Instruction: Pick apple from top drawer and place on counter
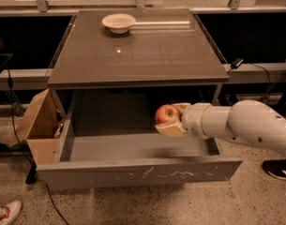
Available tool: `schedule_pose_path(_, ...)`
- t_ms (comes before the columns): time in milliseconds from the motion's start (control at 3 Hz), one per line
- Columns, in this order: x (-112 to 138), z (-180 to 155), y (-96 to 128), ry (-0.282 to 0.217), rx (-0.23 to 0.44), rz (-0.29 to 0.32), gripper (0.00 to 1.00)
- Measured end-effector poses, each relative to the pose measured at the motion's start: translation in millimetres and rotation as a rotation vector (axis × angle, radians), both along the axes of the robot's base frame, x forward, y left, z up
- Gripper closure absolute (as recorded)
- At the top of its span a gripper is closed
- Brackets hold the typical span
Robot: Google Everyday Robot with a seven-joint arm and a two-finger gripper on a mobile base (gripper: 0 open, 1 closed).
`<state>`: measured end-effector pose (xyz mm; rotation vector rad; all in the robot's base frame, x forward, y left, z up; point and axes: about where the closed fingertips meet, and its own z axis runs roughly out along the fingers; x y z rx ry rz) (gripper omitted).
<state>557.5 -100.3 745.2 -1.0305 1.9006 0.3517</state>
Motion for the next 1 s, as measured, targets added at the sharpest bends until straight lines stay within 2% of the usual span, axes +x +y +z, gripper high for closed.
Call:
schedule_pose_path(333,-1,2,1,-0.007,0.028,-0.006,1.00)
schedule_pose_path(667,17,48,-4,-0.115,0.084,0.003,1.00)
schedule_pose_path(1000,49,114,-13,-0.255,0.157,0.019,1.00)
